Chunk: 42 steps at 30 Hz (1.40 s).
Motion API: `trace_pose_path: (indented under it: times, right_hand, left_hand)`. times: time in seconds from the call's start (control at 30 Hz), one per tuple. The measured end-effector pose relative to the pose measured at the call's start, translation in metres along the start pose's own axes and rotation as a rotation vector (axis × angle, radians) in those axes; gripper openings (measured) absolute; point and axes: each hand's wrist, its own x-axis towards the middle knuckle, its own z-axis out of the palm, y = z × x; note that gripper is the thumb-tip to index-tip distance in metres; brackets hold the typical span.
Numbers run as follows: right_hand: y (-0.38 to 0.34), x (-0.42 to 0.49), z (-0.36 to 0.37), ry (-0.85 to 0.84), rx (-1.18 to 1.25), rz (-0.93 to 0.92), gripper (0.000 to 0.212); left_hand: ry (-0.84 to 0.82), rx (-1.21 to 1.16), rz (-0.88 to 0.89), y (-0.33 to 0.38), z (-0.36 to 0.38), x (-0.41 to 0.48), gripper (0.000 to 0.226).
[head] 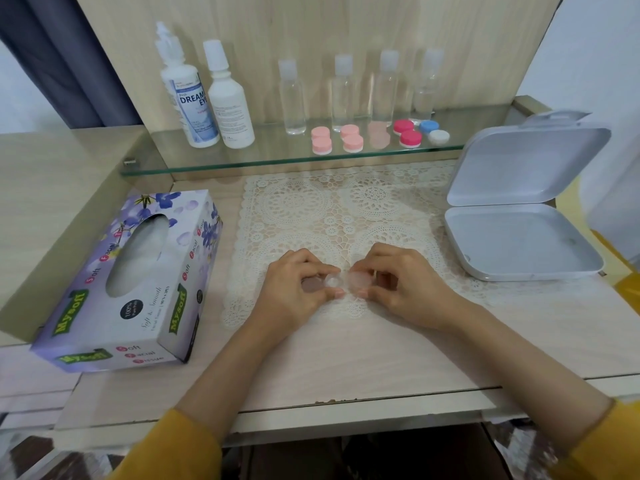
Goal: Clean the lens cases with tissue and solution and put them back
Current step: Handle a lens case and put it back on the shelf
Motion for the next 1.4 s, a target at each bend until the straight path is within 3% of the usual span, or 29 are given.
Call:
trace_pose_path:
  times: [0.1,0.23,0.33,0.43,0.6,0.7,0.83,1.0,1.1,1.27,1.4]
  right_hand:
    - [0.000,0.000,-0.001,-0.033,0.010,0.007,0.032]
    - [-0.008,0.002,0.003,0.062,-0.022,0.113,0.021]
    - [-0.009,0.004,0.002,0.011,0.033,0.093,0.017]
    - [-0.006,0.003,0.000,-0.063,0.060,0.053,0.030]
    - [-0.006,-0.001,0.006,0.060,0.005,0.161,0.023]
    - [-0.008,0.002,0.003,-0.018,0.010,0.160,0.018]
    - [-0.006,0.006,-0.003,-0.102,0.016,0.134,0.030]
    - [-0.010,0.004,0.005,0.026,0.008,0.216,0.024]
    - [-0.010,0.004,0.003,0.000,0.005,0.182,0.014]
    - [-0.010,0.003,0.004,-0.032,-0.006,0.175,0.032]
    - [-0.015,0.004,0.010,0.038,-0.063,0.210,0.020]
  left_hand:
    - [0.010,-0.009,0.001,-0.001,0.000,0.000,0.029]
    - [0.006,0.000,0.009,-0.002,0.000,-0.002,0.031]
    - [0.000,-0.006,0.002,-0.001,0.001,-0.001,0.030]
    - [-0.002,-0.013,-0.003,0.000,0.000,-0.002,0.030]
    - [-0.009,-0.009,-0.004,-0.001,0.000,-0.001,0.033]
    - [-0.009,-0.002,-0.009,0.000,0.000,-0.001,0.031]
    - [-0.011,-0.012,-0.026,-0.001,0.001,-0.001,0.030]
    - [-0.005,0.010,-0.011,-0.002,0.000,-0.002,0.031]
    - [-0.001,0.006,-0.010,-0.002,0.000,-0.002,0.030]
    - [0.005,0.010,-0.007,-0.002,0.000,-0.001,0.030]
    - [0.002,0.011,-0.008,-0.002,0.000,-0.002,0.031]
